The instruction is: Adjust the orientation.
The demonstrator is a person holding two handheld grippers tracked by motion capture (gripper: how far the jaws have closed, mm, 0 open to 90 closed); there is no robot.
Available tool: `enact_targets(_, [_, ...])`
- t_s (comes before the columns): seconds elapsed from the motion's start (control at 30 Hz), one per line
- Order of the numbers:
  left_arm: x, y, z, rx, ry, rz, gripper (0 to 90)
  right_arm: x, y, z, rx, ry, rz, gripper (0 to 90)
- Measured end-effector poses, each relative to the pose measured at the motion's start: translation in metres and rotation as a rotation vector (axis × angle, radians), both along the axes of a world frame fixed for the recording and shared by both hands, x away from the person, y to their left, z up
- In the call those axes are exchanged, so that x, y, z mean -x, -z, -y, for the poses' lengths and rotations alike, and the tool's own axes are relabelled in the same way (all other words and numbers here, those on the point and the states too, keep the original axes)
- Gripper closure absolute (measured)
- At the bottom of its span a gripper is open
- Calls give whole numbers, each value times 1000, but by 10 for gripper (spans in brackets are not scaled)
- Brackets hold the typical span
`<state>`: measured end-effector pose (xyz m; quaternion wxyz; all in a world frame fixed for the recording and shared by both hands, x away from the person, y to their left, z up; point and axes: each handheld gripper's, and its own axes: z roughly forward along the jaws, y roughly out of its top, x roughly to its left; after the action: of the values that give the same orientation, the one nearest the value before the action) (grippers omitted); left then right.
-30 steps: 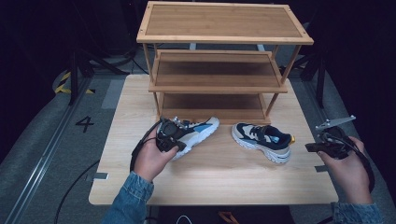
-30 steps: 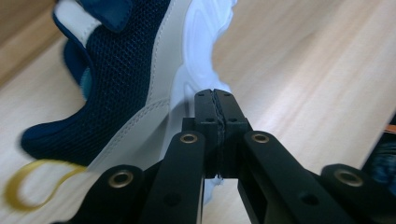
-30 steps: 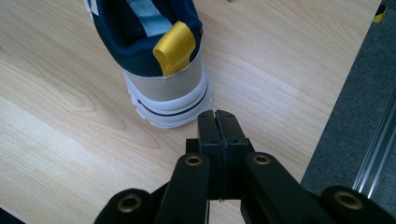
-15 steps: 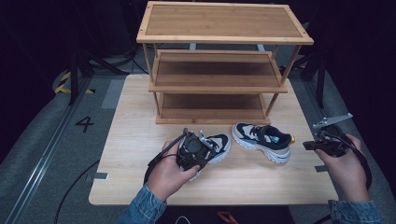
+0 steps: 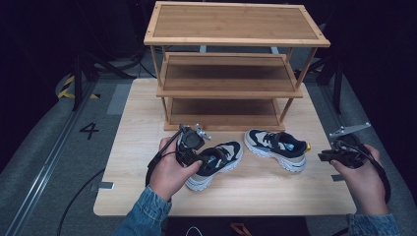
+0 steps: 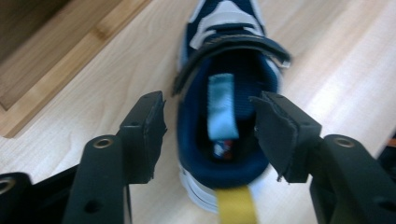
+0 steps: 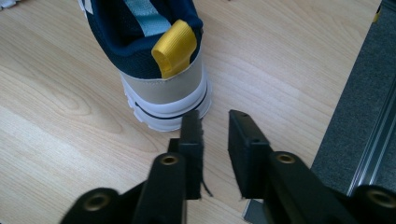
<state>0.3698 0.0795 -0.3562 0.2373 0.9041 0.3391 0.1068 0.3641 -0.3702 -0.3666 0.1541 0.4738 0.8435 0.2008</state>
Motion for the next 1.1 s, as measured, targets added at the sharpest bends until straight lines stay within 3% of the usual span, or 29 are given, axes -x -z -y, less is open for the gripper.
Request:
enact_targets(0.2, [-22, 24, 1, -33, 5, -29, 422, 3, 1, 0, -10, 10, 5, 659])
enact_targets(0.27, [-29, 31, 1, -40, 1, -70, 421, 4, 2, 2, -12, 15, 6, 654])
enact_targets(0.37, [-35, 40, 3, -52, -21, -82, 433, 6, 2, 5, -11, 25, 2, 653])
enact_targets(0.47, [-39, 41, 2, -19, -1, -109, 547, 8, 3, 6, -13, 31, -1, 655])
enact_targets(0.57, [-39, 41, 2, -7, 21, -113, 730, 8, 3, 7, -15, 34, 4, 656])
enact_targets(0.67, [-38, 41, 2, -5, 15, -111, 744, 8, 3, 7, -14, 33, 5, 658])
enact_targets(0.8, [-38, 40, -2, -13, -24, -97, 753, 8, 3, 6, -12, 31, 1, 662])
enact_targets(1.0, [-40, 41, -22, 13, -147, -94, 744, 4, 3, 3, -13, 19, 6, 664])
enact_targets(1.1, [-40, 42, -27, 17, -165, -90, 727, 2, 4, 0, -13, 15, 2, 663])
